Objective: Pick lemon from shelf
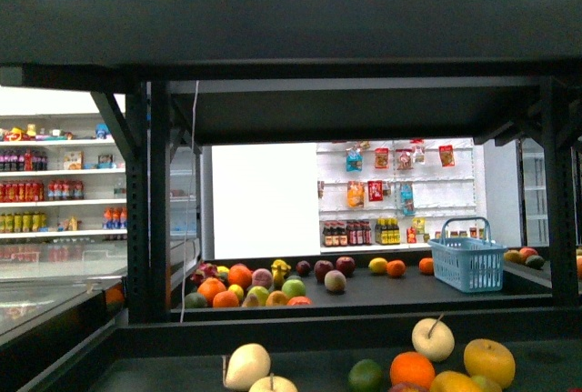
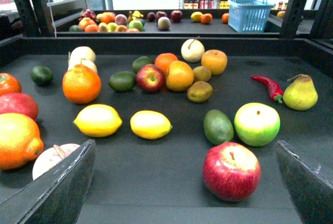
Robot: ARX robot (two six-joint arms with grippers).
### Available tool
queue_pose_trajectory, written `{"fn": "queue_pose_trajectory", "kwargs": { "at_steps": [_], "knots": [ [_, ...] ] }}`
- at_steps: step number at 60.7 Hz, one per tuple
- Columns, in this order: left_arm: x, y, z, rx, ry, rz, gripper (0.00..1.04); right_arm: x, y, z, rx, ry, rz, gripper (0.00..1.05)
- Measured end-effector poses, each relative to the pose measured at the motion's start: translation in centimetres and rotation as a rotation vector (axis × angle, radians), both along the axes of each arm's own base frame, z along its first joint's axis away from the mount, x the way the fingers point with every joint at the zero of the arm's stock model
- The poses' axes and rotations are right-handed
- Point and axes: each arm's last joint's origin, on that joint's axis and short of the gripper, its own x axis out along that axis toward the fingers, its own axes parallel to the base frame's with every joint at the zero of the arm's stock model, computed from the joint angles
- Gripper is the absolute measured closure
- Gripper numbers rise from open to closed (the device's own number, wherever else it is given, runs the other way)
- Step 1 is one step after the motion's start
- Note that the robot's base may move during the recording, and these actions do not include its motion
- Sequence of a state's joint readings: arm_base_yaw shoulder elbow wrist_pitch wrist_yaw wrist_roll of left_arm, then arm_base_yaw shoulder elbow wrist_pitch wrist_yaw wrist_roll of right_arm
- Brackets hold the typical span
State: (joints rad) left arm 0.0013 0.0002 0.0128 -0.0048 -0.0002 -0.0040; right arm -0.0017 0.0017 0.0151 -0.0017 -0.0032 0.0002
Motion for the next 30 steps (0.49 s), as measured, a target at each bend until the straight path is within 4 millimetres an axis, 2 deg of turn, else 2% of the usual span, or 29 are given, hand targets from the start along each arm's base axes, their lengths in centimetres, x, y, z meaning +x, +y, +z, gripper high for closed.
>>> {"fn": "queue_pose_trajectory", "kwargs": {
  "at_steps": [30],
  "knots": [
    [0.00, 0.00, 0.00, 0.000, 0.000, 0.000, 0.08, 0.00, 0.00, 0.00, 0.000, 0.000, -0.001, 0.02]
  ]
}}
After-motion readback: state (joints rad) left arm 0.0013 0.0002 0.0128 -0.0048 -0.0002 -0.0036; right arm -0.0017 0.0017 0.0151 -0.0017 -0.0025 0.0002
